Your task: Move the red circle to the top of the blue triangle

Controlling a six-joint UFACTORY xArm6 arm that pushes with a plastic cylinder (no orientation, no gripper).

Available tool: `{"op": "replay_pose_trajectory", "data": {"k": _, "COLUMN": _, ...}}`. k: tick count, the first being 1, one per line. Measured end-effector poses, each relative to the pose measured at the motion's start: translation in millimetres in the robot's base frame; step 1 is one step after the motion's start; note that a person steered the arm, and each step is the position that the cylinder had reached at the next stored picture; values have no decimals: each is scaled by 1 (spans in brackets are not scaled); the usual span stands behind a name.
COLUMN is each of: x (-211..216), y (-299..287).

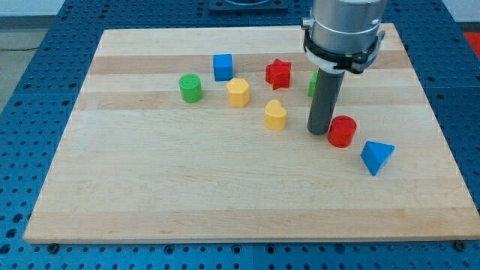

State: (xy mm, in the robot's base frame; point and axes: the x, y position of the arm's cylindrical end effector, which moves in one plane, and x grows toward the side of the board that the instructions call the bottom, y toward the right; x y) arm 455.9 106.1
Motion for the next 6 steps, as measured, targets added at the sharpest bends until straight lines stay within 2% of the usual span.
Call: {"op": "replay_pose_trajectory", "data": {"k": 6, "x": 7, "y": 29}}
